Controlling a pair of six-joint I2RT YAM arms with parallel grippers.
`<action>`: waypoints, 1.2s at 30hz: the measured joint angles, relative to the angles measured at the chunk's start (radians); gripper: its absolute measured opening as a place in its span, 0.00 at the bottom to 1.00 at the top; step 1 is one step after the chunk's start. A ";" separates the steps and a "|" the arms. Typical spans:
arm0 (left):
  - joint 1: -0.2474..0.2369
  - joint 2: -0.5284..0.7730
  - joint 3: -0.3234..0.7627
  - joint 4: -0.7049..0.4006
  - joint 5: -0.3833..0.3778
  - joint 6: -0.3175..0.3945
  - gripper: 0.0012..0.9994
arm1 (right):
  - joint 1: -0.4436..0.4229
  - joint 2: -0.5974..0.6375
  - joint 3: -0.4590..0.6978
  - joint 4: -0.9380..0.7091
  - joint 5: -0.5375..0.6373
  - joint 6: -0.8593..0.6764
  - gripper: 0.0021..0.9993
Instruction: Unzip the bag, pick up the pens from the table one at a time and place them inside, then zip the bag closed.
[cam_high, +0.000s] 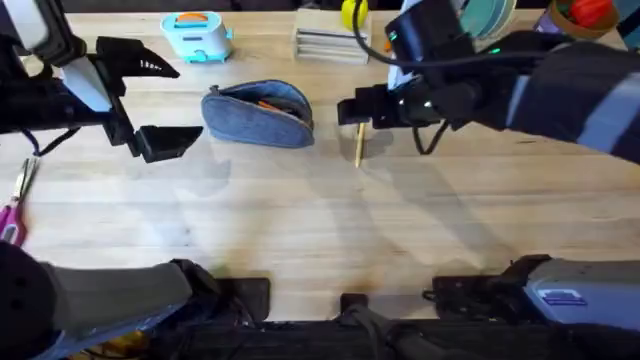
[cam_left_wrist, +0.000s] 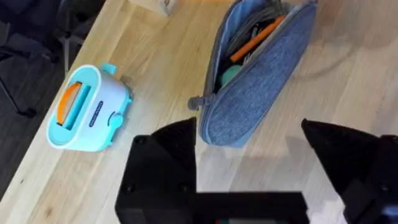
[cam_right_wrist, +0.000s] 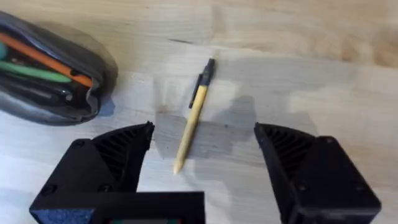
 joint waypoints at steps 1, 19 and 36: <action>0.000 0.000 0.000 0.000 0.000 0.000 0.99 | 0.013 0.014 0.000 0.000 0.011 0.027 1.00; 0.000 0.000 0.000 0.000 0.000 0.000 0.99 | 0.072 0.194 0.011 -0.020 -0.006 0.185 0.98; 0.000 0.000 0.000 0.000 0.000 0.000 0.99 | 0.056 0.205 0.014 -0.030 0.063 0.196 0.04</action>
